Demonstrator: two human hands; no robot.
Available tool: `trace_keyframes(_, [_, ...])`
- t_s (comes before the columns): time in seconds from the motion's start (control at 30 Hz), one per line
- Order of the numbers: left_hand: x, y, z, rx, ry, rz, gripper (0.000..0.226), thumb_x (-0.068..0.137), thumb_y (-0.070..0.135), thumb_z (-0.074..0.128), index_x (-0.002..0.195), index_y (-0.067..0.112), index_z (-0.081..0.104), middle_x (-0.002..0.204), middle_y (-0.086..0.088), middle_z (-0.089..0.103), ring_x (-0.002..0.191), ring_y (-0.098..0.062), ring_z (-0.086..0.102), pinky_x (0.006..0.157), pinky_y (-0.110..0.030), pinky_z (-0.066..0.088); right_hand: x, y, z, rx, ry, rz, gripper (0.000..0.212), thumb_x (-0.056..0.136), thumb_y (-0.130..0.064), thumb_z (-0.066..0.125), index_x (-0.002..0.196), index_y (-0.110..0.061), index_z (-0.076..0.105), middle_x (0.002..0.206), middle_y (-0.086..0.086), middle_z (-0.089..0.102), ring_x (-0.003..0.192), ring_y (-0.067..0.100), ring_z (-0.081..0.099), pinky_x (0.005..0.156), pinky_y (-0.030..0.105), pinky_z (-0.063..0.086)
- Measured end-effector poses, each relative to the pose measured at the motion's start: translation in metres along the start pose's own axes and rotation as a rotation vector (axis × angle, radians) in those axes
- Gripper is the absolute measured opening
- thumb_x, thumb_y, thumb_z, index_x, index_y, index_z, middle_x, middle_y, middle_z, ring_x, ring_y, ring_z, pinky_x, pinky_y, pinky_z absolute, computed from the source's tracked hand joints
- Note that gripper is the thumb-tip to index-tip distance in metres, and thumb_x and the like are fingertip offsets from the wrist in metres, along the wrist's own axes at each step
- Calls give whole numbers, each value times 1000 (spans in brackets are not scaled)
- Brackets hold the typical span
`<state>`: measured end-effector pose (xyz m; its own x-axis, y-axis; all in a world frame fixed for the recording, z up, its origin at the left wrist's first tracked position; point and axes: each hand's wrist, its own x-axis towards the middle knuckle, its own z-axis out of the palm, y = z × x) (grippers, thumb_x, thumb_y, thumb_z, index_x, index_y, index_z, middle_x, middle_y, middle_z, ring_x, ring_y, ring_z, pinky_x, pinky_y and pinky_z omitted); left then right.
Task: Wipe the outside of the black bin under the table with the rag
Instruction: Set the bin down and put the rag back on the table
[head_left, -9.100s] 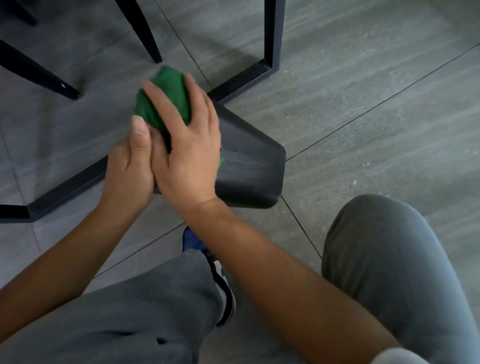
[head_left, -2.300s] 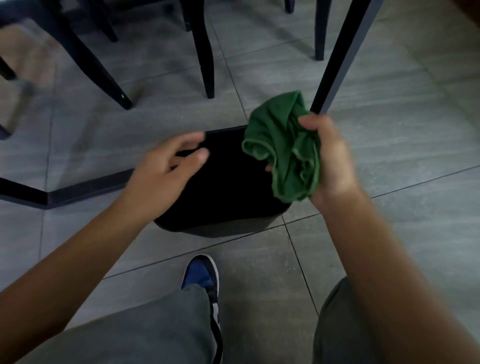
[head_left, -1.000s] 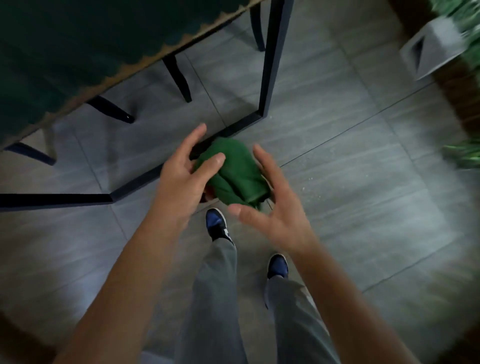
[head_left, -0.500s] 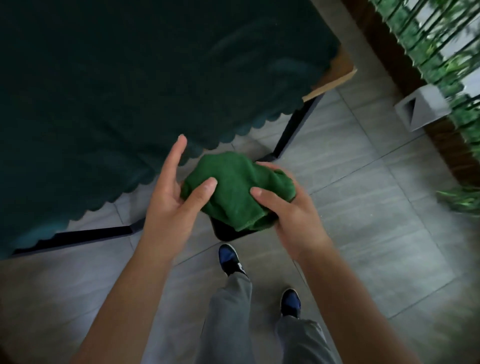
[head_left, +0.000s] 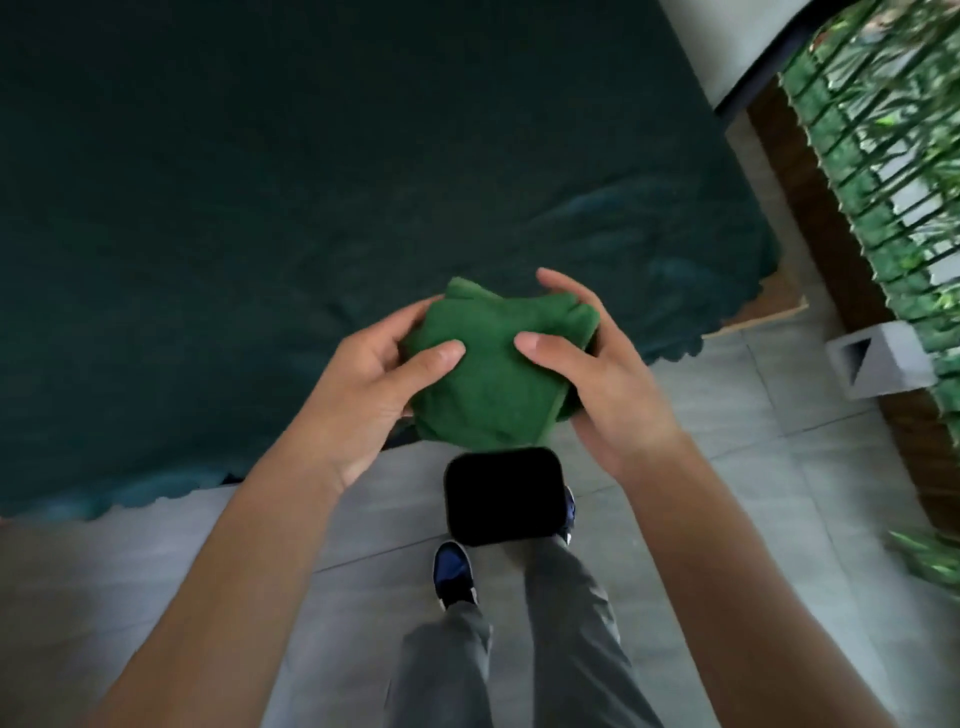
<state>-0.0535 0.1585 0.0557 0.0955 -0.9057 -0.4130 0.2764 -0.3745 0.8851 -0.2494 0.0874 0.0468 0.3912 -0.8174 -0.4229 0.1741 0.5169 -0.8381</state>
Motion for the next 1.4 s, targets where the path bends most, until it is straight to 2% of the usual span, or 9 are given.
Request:
trace_keyframes(0.17, [21,11,6,-107,108,89,47,83,12,68,129,26,66,119,6,79,117,-13,74,88,-28,61,38,15,0,221,-149,215,69,96,-48,61,158,-24,42,153,6,59,142,24,57,113,46,48])
trace_keyframes(0.3, [52,19,12,-95,189,51,47,84,15,70,130,23,67,121,3,79,118,-17,73,92,-33,61,77,-7,-4,272,-139,204,53,101,-28,64,152,-25,51,144,9,66,133,27,64,109,46,53])
trace_keyframes(0.4, [80,26,13,-59,305,26,45,88,16,72,132,21,68,120,1,79,115,-18,75,89,-37,62,113,-36,-17,47,-97,101,45,98,-6,68,139,-24,63,125,5,75,114,22,74,90,37,62])
trace_keyframes(0.5, [107,28,10,-33,396,10,36,98,10,69,132,23,69,121,-1,80,115,-19,76,89,-39,63,149,-49,-17,-239,-86,-31,41,94,0,70,128,-22,69,114,-1,74,107,15,73,90,34,62])
trace_keyframes(0.7, [146,10,-1,72,558,16,33,99,10,71,129,22,72,112,0,82,106,-17,78,91,-40,64,198,-37,-8,-668,-56,-185,44,91,-13,72,128,-36,66,113,-20,70,109,4,68,101,38,58])
trace_keyframes(0.87, [156,-9,-12,203,603,4,35,97,14,74,131,22,70,117,-1,80,109,-15,77,98,-41,62,215,-22,-8,-924,-21,-249,46,90,-20,75,133,-31,64,123,-6,67,113,13,65,102,33,53])
trace_keyframes(1.03, [165,-22,-26,473,619,-73,49,84,49,77,131,34,69,122,11,77,122,-16,70,106,-42,57,223,-12,-11,-1072,39,-243,44,90,-27,77,131,-31,64,126,-6,63,109,15,64,91,35,54])
trace_keyframes(1.2, [170,-25,-30,666,637,-93,43,94,42,74,134,27,68,112,6,76,102,-11,72,94,-37,61,224,-4,-12,-1085,94,-212,46,88,-33,78,131,-26,63,127,-3,63,109,19,65,92,43,57])
trace_keyframes(1.4, [169,-28,-36,911,688,-80,49,91,56,73,126,22,69,104,3,68,99,-18,66,84,-38,58,226,-5,-15,-1166,139,-214,54,86,-43,80,134,-27,59,135,-3,57,109,21,65,80,33,49])
